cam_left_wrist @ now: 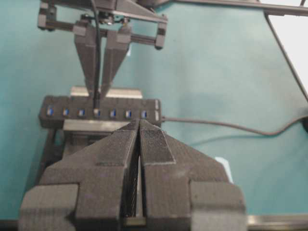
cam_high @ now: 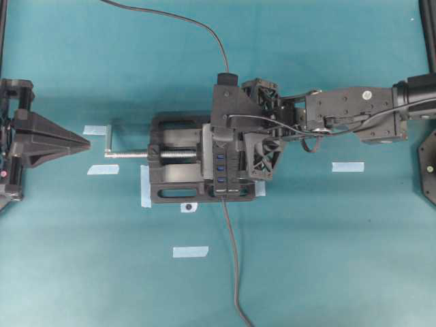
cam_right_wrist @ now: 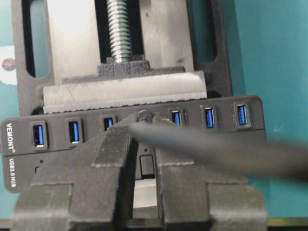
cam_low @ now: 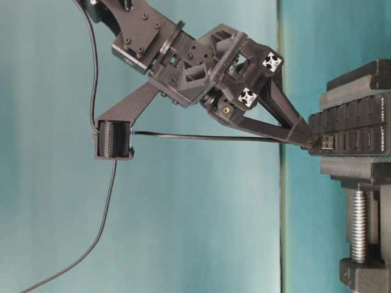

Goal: Insert the USB into the center port of the fixed hub
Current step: 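Align the held plug with the center blue port of the hub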

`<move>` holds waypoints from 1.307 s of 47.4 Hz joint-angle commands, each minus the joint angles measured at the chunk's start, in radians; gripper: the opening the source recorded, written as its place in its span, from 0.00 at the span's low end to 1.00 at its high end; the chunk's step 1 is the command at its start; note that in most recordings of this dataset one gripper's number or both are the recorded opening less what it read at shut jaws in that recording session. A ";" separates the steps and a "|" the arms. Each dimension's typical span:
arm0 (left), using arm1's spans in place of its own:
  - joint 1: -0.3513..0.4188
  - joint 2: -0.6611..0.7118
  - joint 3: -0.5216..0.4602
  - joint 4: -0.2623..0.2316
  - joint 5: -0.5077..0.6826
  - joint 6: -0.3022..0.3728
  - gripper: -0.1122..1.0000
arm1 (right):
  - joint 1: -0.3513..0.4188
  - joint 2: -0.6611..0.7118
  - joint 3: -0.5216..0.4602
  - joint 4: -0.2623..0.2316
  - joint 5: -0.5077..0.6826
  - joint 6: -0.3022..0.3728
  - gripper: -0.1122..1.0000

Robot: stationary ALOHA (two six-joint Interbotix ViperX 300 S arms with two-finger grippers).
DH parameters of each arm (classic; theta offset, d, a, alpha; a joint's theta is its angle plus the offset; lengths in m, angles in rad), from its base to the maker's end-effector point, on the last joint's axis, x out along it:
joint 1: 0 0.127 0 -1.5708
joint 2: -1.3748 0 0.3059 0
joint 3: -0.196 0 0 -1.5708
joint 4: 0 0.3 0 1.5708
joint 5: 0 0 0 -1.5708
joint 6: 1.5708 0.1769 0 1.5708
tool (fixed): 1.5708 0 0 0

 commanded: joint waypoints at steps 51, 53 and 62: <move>0.002 -0.003 -0.012 0.000 -0.005 -0.003 0.10 | 0.006 -0.002 -0.034 0.005 0.005 -0.003 0.18; 0.002 -0.006 -0.012 0.000 -0.006 -0.002 0.10 | 0.006 0.000 -0.034 0.005 0.003 -0.003 0.18; 0.002 -0.017 -0.006 0.000 -0.005 -0.003 0.10 | 0.006 0.008 -0.032 0.005 0.006 -0.003 0.18</move>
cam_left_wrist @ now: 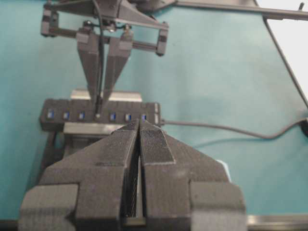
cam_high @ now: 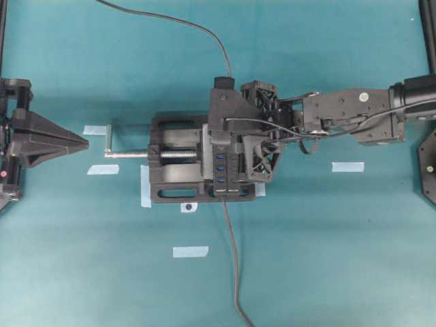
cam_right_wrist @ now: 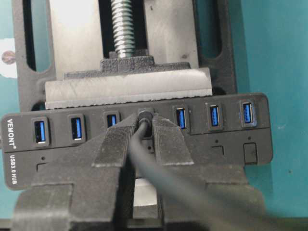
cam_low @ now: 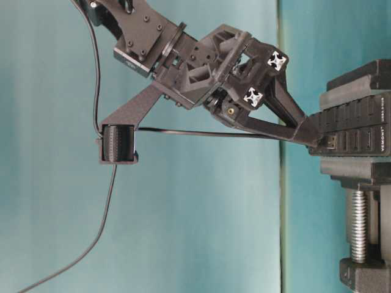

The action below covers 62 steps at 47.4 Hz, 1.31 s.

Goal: Insert the USB into the center port of the fixed hub
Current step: 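Align the held plug with the center blue port of the hub, then push the plug into the center port with the right gripper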

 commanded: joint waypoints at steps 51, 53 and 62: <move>0.006 0.000 -0.009 0.000 -0.005 -0.002 0.10 | -0.005 0.057 0.012 0.006 -0.002 -0.002 0.17; 0.006 0.002 -0.008 0.000 -0.005 -0.002 0.10 | -0.005 0.060 0.012 0.006 -0.002 -0.002 0.17; 0.006 0.000 -0.008 0.000 -0.006 -0.002 0.10 | -0.006 0.074 0.015 0.008 -0.002 -0.003 0.17</move>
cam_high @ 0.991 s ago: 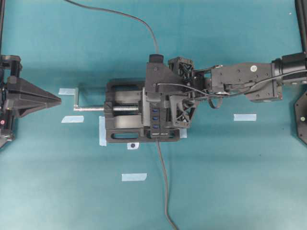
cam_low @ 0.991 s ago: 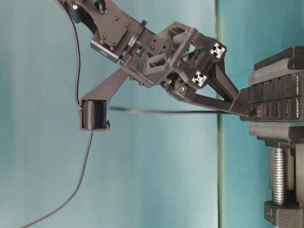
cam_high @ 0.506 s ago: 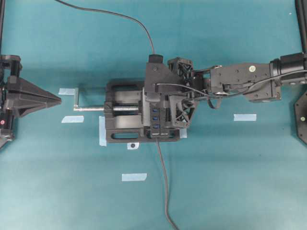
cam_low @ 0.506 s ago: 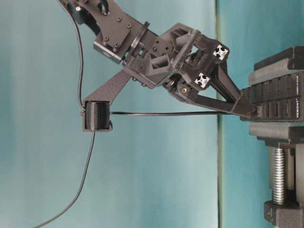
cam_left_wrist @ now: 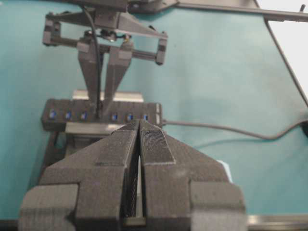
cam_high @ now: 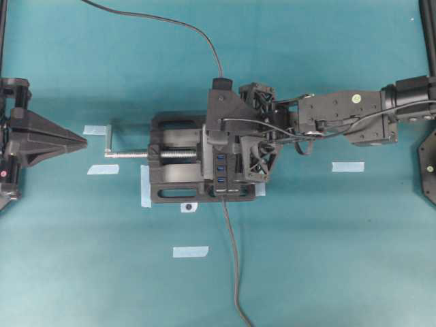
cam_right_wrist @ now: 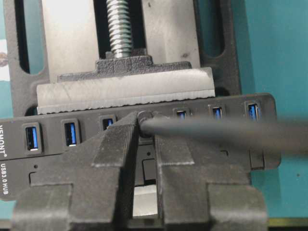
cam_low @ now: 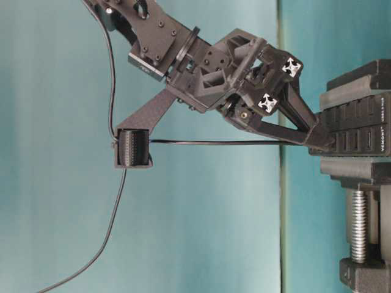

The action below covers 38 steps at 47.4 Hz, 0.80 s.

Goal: Insert the USB into the center port of the fixed hub
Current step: 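Push the plug into the center port with the right gripper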

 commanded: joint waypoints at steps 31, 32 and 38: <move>0.003 0.003 -0.012 0.000 -0.006 -0.003 0.10 | -0.008 0.012 0.003 0.006 0.005 0.000 0.17; 0.002 0.003 -0.012 0.000 -0.006 -0.003 0.10 | -0.009 0.011 0.000 0.006 0.005 0.000 0.17; 0.003 0.003 -0.012 0.000 -0.006 -0.003 0.10 | -0.014 0.003 -0.009 0.006 0.005 -0.002 0.20</move>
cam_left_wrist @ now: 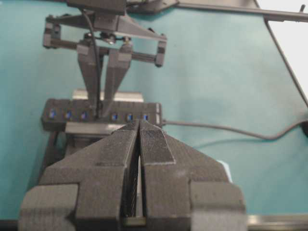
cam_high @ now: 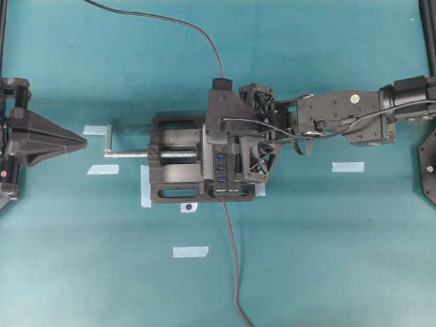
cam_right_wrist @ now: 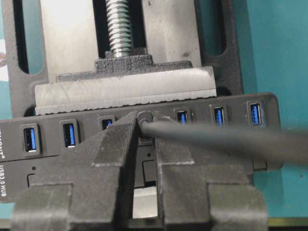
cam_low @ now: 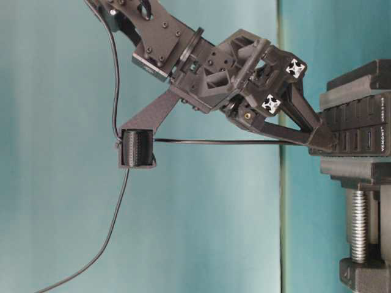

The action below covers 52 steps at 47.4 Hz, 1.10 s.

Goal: Insert the USB into the center port of the fixed hub
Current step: 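Push the plug into the center port with the right gripper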

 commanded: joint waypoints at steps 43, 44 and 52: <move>0.002 0.000 -0.011 0.002 -0.006 0.000 0.10 | -0.009 -0.031 -0.021 0.000 0.057 0.000 0.76; 0.000 0.000 -0.011 0.000 -0.006 0.000 0.10 | -0.009 -0.032 -0.021 -0.002 0.058 0.000 0.76; 0.002 0.000 -0.011 0.002 -0.006 -0.002 0.10 | -0.009 -0.043 -0.021 0.000 0.060 0.000 0.76</move>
